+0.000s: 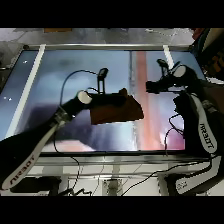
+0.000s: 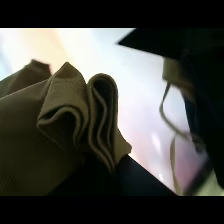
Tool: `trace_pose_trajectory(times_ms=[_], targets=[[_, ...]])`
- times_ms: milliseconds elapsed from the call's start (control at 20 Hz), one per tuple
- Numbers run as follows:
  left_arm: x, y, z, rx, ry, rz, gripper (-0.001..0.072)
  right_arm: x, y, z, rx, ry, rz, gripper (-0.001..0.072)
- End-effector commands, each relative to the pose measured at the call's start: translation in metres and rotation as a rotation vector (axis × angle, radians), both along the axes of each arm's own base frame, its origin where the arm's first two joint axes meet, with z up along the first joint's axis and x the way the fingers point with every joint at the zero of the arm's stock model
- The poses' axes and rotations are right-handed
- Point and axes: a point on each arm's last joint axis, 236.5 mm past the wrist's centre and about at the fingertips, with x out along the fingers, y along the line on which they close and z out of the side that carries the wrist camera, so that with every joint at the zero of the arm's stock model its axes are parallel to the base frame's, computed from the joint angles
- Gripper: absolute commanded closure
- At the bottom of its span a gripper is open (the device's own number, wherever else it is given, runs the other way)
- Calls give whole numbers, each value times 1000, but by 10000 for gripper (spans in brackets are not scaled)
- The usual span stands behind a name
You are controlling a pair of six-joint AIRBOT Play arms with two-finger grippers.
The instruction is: Fold the clothes and pants, and hang the long-sleeved shirts on hangers.
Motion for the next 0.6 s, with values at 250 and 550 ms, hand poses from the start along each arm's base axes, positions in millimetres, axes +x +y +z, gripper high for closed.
trace_pose_trajectory(times_ms=[250,550], targets=[[11,-20,16,-13,-154,104,4,-15,-71,-15,-55,59,-59,424],[30,9,39,-34,-167,146,5,-68,-3,-81,244,260,65,357]])
